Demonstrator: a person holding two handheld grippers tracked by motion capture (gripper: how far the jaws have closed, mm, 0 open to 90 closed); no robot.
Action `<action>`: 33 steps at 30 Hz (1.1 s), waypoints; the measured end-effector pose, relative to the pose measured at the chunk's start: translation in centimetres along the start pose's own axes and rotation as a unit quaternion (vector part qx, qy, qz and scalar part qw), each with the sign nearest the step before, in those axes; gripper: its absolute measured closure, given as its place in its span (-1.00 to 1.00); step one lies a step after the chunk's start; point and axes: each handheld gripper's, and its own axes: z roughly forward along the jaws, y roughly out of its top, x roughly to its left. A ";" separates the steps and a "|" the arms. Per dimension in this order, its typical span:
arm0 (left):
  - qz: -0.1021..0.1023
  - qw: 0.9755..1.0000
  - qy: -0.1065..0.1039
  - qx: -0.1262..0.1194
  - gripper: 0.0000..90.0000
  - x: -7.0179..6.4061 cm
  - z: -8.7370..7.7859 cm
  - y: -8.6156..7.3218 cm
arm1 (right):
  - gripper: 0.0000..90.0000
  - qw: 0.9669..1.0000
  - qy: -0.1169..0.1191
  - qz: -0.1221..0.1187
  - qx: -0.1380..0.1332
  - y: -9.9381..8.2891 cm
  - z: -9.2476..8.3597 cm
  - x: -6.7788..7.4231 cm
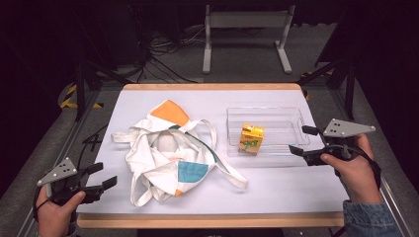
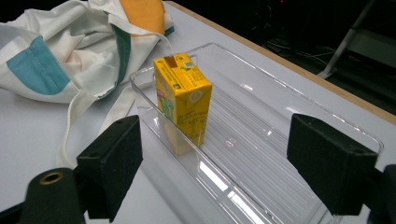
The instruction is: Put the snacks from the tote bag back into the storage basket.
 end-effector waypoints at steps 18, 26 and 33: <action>-0.001 1.000 0.010 0.000 -0.51 0.3 1.0 -1.7 | -0.61 0.999 -0.037 0.032 -0.016 -6.1 -0.2 0.8; -0.001 1.000 0.011 -0.004 -0.52 0.5 1.4 -2.1 | -0.68 0.997 -0.054 0.047 -0.018 -8.2 0.3 1.1; 0.000 1.000 0.011 -0.006 -0.52 0.9 1.9 -2.5 | -0.75 0.995 -0.067 0.070 -0.016 -9.4 1.2 1.4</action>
